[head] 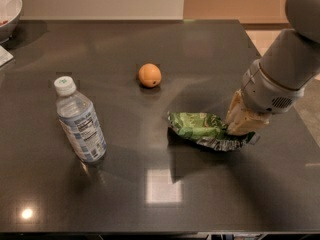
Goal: Pick green jalapeno chip bag
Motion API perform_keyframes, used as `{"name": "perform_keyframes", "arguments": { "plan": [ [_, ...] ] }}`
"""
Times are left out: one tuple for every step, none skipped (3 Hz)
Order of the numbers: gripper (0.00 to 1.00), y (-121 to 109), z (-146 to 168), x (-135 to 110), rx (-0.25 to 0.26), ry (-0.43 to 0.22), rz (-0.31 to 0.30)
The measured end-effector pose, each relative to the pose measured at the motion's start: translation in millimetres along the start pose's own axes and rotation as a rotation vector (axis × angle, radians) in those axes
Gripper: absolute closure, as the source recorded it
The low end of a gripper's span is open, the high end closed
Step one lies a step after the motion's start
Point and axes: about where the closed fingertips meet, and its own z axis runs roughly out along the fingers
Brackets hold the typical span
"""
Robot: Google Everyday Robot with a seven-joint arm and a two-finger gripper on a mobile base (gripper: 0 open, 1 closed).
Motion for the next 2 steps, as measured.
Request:
{"name": "perform_keyframes", "arguments": {
  "plan": [
    [1.00,-9.7,-24.1,-4.8,0.022,-0.021,0.006],
    [1.00,-18.6,-53.2,-10.9,0.056,-0.043,0.001]
  ]
}}
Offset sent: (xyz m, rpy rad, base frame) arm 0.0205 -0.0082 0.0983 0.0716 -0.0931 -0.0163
